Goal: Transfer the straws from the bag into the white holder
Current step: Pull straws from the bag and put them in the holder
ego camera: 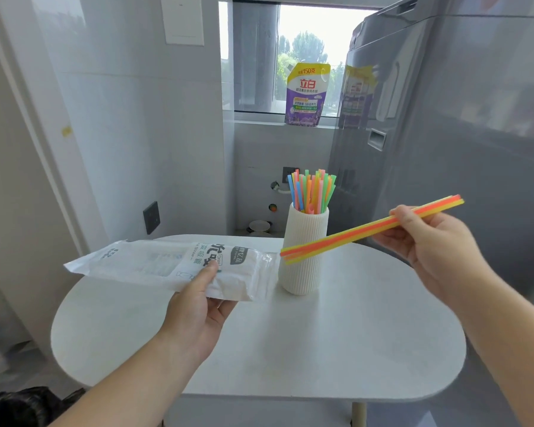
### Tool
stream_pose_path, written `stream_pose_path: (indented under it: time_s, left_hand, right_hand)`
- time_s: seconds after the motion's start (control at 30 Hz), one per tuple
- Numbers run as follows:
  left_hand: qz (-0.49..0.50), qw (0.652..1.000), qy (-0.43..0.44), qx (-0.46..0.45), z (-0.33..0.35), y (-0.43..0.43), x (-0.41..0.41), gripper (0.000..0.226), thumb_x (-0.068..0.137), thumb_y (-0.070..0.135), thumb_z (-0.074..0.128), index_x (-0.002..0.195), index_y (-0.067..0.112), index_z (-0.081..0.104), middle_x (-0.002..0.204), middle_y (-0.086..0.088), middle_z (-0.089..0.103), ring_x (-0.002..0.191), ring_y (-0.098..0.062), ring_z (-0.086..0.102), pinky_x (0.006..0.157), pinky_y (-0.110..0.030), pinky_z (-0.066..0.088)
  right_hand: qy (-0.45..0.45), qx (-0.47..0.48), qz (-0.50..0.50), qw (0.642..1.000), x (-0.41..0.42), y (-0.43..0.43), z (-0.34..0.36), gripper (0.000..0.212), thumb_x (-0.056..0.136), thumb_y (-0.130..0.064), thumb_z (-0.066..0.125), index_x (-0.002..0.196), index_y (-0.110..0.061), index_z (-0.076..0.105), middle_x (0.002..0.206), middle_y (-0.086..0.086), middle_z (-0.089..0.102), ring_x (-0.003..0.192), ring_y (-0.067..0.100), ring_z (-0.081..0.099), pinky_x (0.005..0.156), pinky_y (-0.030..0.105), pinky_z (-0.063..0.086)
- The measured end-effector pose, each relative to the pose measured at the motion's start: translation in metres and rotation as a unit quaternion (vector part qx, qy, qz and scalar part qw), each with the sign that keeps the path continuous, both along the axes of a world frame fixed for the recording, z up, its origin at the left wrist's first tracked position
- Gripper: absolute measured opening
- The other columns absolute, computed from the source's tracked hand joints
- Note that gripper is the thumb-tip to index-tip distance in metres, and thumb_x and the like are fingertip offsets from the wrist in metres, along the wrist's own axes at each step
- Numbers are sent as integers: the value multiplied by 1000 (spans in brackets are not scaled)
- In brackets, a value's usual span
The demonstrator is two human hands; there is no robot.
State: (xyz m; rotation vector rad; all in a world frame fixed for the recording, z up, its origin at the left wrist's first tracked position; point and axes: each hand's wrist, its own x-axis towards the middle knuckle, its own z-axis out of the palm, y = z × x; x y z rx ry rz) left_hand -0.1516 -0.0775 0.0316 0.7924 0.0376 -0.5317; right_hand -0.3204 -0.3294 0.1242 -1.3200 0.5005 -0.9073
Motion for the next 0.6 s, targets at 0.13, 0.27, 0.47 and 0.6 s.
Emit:
stream_pose_path:
  time_s: [0.13, 0.27, 0.47, 0.6]
  left_hand:
    - [-6, 1000, -3, 2, 0, -3, -2, 35, 97, 11, 70, 132, 14, 70, 119, -7, 82, 87, -18, 82, 56, -30, 64]
    - [-19, 1000, -9, 3, -2, -4, -5, 36, 96, 11, 71, 132, 14, 70, 118, -7, 82, 89, -18, 82, 58, -30, 64]
    - [-39, 999, -17, 10, -6, -6, -12, 37, 95, 10, 71, 132, 14, 70, 117, -8, 82, 91, -20, 82, 59, -31, 65]
    - [-50, 998, -19, 13, -6, -7, -14, 36, 95, 9, 71, 131, 14, 70, 116, -9, 82, 90, -21, 82, 58, -32, 64]
  right_hand:
    - [-26, -94, -48, 994, -9, -6, 36, 14, 99, -16, 61, 94, -4, 66, 65, -4, 74, 75, 20, 76, 75, 33, 63]
    - [-28, -221, -90, 971, -8, 3, 69, 11, 96, -22, 63, 90, -14, 69, 69, -6, 76, 80, 22, 78, 75, 33, 64]
    - [33, -323, -144, 935, 4, 13, 87, 11, 99, -27, 62, 90, -25, 68, 82, -2, 76, 72, 14, 78, 75, 33, 64]
    - [65, -354, -163, 919, 12, 15, 94, 11, 100, -26, 61, 98, -17, 67, 84, -1, 75, 68, 9, 76, 74, 33, 64]
